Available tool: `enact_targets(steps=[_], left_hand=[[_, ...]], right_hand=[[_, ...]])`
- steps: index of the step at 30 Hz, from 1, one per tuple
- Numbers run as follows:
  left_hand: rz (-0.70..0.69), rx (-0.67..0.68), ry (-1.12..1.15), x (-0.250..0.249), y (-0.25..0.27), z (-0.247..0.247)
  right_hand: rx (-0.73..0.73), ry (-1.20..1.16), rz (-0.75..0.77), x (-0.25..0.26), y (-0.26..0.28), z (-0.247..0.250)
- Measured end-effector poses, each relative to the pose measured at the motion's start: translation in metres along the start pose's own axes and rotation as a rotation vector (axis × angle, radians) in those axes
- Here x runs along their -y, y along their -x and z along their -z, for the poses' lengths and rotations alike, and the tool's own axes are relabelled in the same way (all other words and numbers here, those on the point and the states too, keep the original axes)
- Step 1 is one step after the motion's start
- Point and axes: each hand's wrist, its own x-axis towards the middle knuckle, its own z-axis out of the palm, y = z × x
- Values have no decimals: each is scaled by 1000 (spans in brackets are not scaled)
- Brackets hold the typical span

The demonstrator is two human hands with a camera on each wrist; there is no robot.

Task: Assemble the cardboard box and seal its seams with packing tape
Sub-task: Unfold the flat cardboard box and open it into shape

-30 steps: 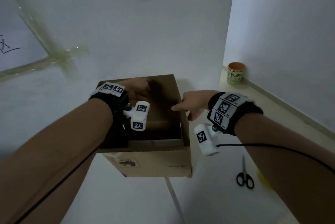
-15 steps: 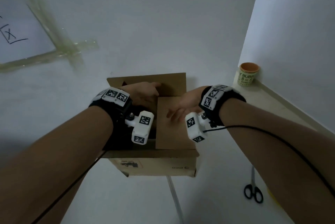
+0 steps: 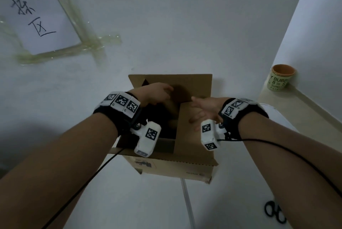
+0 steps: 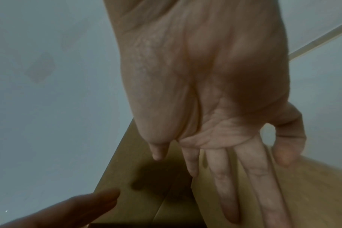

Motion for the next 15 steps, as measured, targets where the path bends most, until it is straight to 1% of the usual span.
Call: enact_targets(steps=[3,5,8,11,13,15], left_hand=[[-51,-134,-198,9,11,12],[-46,-169,-227,18,16,17],[-9,-194,-182,31,21,22],[37,-165,-129,35,27,23],[36,-158,-41,37,30,23],[28,-227,53,40,35,26]], right_hand=[[10,-24,-30,1,4,-1],[15,-22,-24,2,4,-3],[5,14,-3,2,5,-7],[-24,4,5,0,3,-7],[-47,-10,6,-2,1,-6],[-69,-8,17,-2,3,-8]])
